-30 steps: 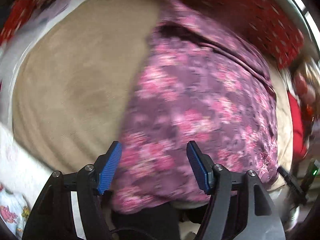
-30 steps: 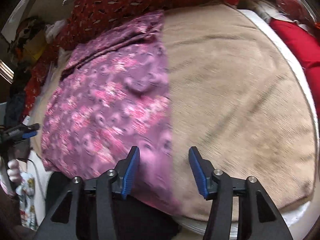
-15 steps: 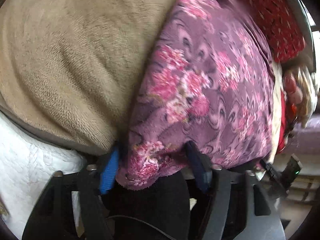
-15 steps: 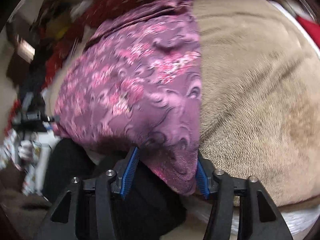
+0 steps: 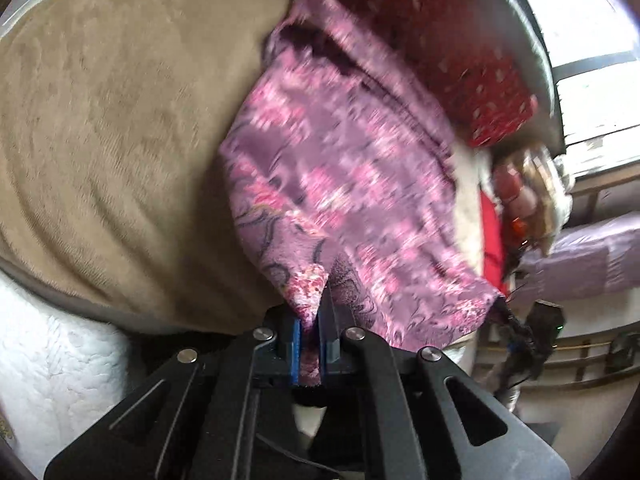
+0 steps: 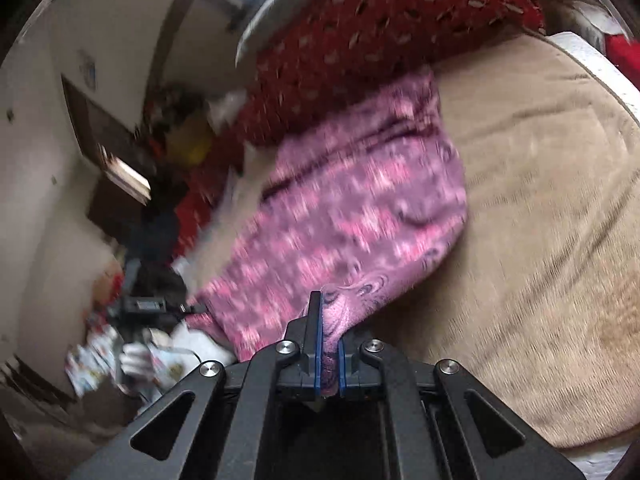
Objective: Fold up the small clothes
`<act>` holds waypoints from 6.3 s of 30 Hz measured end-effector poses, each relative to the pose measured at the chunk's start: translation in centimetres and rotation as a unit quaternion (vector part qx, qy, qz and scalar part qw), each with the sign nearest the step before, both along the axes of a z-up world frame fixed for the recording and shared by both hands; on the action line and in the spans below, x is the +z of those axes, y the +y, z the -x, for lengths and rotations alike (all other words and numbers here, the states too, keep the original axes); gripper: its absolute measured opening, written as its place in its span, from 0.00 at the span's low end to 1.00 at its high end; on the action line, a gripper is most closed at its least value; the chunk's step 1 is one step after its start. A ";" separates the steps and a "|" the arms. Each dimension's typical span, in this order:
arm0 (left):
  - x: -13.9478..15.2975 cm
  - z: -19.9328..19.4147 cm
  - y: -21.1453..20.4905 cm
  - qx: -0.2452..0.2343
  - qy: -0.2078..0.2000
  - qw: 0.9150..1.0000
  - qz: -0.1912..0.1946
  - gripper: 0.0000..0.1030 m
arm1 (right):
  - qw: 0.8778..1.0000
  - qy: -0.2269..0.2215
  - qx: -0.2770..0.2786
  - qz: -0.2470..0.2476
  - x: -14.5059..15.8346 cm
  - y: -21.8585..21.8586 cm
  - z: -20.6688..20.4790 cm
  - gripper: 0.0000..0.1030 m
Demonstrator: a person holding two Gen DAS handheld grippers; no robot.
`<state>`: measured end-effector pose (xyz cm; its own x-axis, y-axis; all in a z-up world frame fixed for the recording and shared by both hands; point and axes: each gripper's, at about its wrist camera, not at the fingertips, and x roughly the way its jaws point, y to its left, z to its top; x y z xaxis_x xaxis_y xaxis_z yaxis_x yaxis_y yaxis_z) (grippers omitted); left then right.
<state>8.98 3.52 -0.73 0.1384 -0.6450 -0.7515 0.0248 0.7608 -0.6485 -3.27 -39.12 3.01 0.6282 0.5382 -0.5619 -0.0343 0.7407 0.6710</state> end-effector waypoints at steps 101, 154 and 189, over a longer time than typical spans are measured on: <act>-2.7 -20.1 -4.0 0.027 -0.012 0.980 -0.195 0.13 | 0.990 0.045 -0.131 -0.027 -5.0 -6.0 -20.3 0.09; 1.0 -27.1 -7.9 0.051 -0.110 0.966 -0.227 0.47 | 0.959 0.084 -0.212 0.167 -4.8 -5.3 -29.5 0.98; -4.9 -30.2 -1.3 0.102 0.056 0.989 -0.088 0.61 | 0.971 0.054 -0.044 0.230 -6.8 4.9 -31.0 0.64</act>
<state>39.20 2.18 -5.59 0.1620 -0.4709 -0.8672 -0.2048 0.8436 -0.4964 27.68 -34.18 -3.83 0.5839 0.1614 -0.7956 0.0950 0.9597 0.2645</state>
